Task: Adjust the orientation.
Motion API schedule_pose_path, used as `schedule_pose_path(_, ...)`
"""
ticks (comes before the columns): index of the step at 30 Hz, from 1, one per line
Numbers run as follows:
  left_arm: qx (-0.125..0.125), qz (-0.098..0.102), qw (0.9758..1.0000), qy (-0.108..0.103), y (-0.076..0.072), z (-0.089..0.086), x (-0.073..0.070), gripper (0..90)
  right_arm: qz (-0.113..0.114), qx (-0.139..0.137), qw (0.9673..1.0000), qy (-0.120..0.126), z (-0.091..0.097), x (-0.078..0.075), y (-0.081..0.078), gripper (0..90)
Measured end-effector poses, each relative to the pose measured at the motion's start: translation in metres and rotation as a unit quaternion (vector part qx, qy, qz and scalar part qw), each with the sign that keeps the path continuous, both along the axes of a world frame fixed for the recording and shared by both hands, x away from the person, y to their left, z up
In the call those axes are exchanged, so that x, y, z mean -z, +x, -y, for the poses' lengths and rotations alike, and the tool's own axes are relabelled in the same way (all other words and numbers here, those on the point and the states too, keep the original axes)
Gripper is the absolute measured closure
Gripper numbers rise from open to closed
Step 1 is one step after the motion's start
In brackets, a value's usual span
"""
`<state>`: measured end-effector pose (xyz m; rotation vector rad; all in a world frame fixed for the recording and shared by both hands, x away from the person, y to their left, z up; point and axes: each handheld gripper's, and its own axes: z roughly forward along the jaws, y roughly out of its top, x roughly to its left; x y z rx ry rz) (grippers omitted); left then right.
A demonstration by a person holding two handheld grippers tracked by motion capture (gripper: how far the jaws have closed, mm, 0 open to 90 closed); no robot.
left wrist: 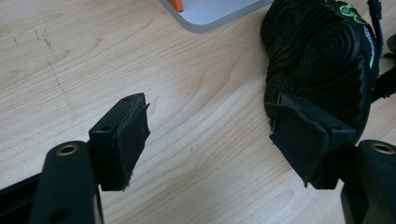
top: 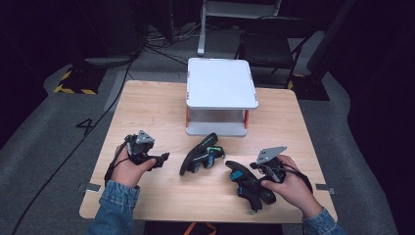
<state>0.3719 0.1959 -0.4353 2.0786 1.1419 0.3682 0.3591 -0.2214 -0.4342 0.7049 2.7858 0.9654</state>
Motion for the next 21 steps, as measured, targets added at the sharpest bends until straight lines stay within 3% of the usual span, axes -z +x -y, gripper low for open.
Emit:
schedule_pose_path(7,0.003,-0.003,1.0,0.0,0.001,0.0,0.002,27.0,0.012,0.017,0.9998,0.0,0.007,-0.001,0.004,44.1)
schedule_pose_path(14,0.0,-0.004,1.0,-0.002,0.001,-0.001,0.003,27.0,0.023,0.033,0.9991,0.012,0.017,-0.007,0.007,45.0)
schedule_pose_path(21,0.001,-0.006,1.0,-0.001,0.001,-0.001,0.004,27.0,0.04,0.073,0.9964,0.015,0.035,-0.011,0.013,54.4)
